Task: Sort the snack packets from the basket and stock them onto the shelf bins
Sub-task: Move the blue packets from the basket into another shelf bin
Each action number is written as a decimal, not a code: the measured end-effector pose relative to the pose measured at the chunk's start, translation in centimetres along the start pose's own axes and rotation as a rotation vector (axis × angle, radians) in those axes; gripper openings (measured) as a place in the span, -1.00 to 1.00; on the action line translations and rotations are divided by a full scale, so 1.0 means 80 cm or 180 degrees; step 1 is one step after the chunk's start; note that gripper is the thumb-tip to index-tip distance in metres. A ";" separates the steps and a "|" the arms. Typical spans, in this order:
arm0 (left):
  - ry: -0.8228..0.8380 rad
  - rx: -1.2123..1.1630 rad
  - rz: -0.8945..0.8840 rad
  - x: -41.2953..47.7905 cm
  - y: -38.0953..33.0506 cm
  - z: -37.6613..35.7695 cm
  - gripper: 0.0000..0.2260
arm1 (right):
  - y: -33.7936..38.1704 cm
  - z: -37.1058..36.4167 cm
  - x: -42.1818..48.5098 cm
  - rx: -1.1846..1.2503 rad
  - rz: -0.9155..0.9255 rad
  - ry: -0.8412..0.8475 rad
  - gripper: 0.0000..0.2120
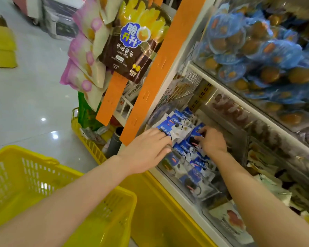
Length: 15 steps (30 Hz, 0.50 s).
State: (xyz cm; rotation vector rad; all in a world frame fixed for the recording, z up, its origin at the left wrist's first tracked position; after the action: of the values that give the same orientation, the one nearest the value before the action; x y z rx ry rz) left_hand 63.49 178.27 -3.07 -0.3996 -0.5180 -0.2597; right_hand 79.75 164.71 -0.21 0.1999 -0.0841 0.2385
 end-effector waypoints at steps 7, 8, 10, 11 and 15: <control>0.0214 -0.0190 -0.0044 -0.011 0.001 0.017 -0.70 | 0.029 0.026 -0.051 -0.0132 0.0559 -0.0449 -0.66; 0.0194 -0.0213 -0.0046 -0.018 0.002 0.023 -0.70 | 0.038 0.034 -0.070 0.0153 0.0736 -0.0627 -0.66; 0.0094 -0.0225 -0.0040 -0.041 0.006 0.035 -0.72 | 0.056 0.045 -0.121 0.0810 0.1149 -0.0878 -0.65; 0.0045 -0.0219 -0.0029 -0.058 0.010 0.041 -0.73 | 0.067 0.045 -0.149 0.1079 0.1401 -0.0896 -0.66; 0.0194 -0.0166 0.0293 -0.149 0.047 0.035 -0.71 | 0.104 -0.022 -0.243 0.1581 0.2100 -0.0183 -0.82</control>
State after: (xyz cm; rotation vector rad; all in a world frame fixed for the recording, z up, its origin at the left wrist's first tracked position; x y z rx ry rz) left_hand 53.59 184.46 -8.23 -0.4636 -0.4324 -0.1964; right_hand 59.04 168.58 -2.45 0.6746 -0.1463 0.9138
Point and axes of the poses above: each hand's wrist, its own x-axis towards the middle knuckle, its own z-axis out of the back of the hand, y = z × x, the point moved 6 cm from there along x, towards the middle knuckle, and after that the axes turned 3 degrees about -z, right-handed, at the moved point
